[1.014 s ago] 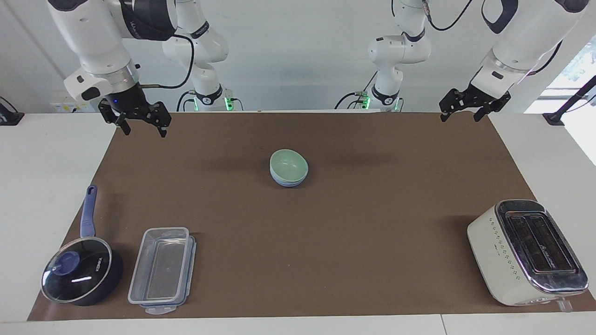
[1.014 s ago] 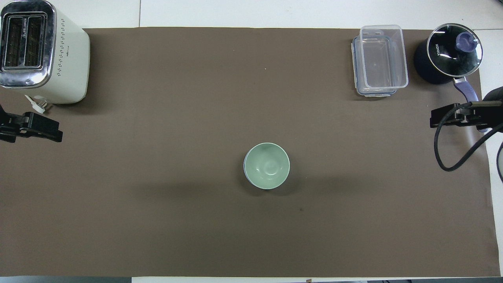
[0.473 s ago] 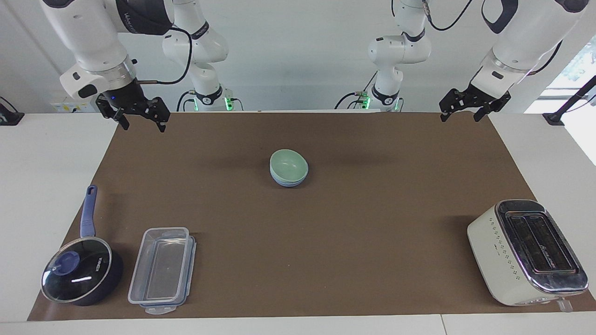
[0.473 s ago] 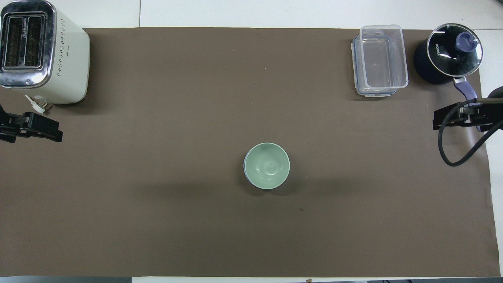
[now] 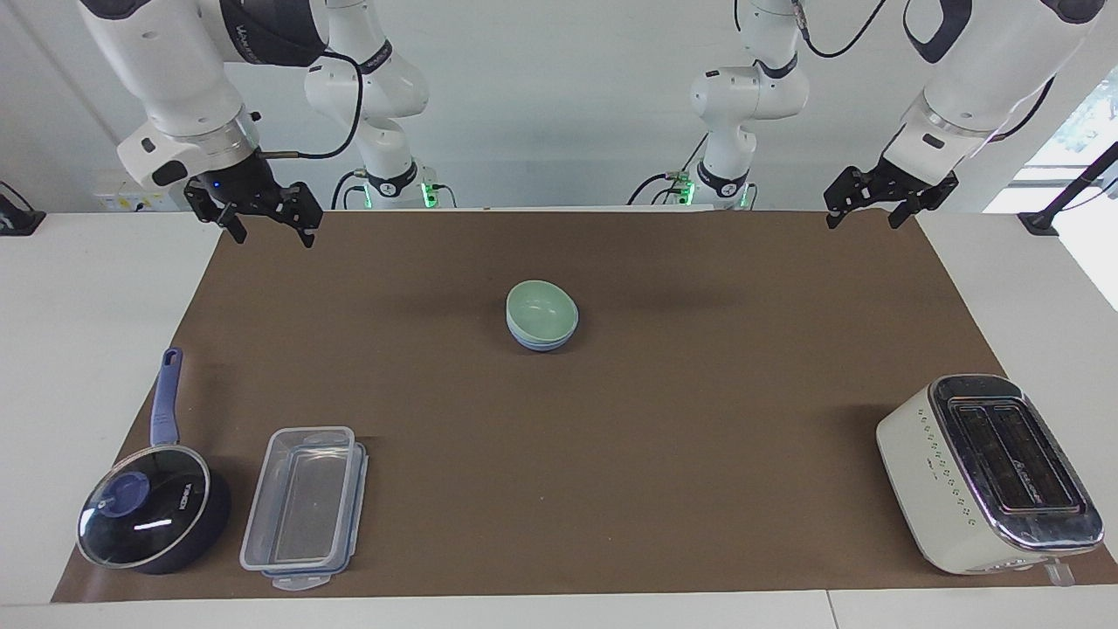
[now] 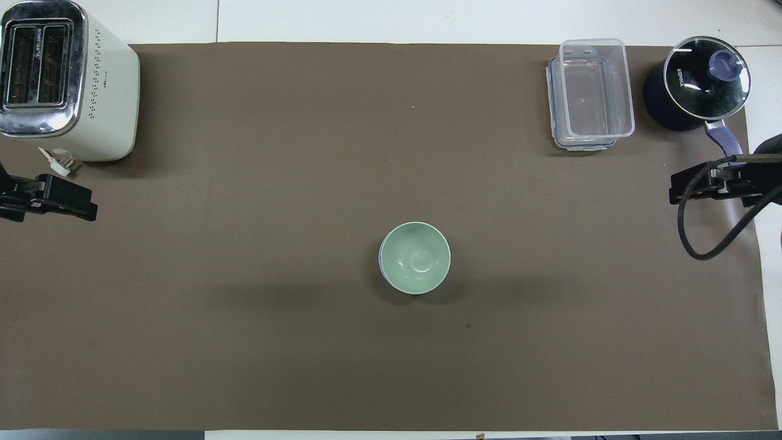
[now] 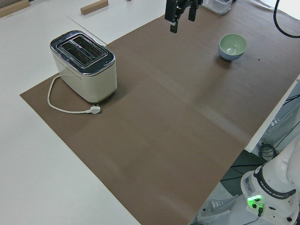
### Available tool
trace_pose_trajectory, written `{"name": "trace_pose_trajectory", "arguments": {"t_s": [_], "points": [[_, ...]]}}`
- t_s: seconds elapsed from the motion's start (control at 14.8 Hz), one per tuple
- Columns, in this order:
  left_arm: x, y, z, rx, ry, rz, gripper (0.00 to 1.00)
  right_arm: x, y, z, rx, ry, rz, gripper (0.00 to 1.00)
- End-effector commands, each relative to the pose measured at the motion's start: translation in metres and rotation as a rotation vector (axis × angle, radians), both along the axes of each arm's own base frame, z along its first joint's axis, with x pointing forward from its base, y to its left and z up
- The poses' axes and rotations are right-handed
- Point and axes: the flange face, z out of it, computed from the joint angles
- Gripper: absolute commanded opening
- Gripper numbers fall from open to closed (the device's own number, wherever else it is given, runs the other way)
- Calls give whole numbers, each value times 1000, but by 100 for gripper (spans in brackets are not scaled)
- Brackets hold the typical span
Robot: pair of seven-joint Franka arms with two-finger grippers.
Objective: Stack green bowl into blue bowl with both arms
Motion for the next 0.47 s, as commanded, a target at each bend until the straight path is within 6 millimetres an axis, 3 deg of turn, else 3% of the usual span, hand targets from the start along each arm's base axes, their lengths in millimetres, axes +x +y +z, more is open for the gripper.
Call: {"name": "trace_pose_trajectory", "arguments": {"t_s": [0.0, 0.41], "points": [[-8, 3, 1, 24, -16, 8, 100, -4, -1, 2, 19, -2, -37, 100], [-8, 3, 1, 24, -18, 8, 100, -4, -2, 3, 17, -13, -63, 100]]}}
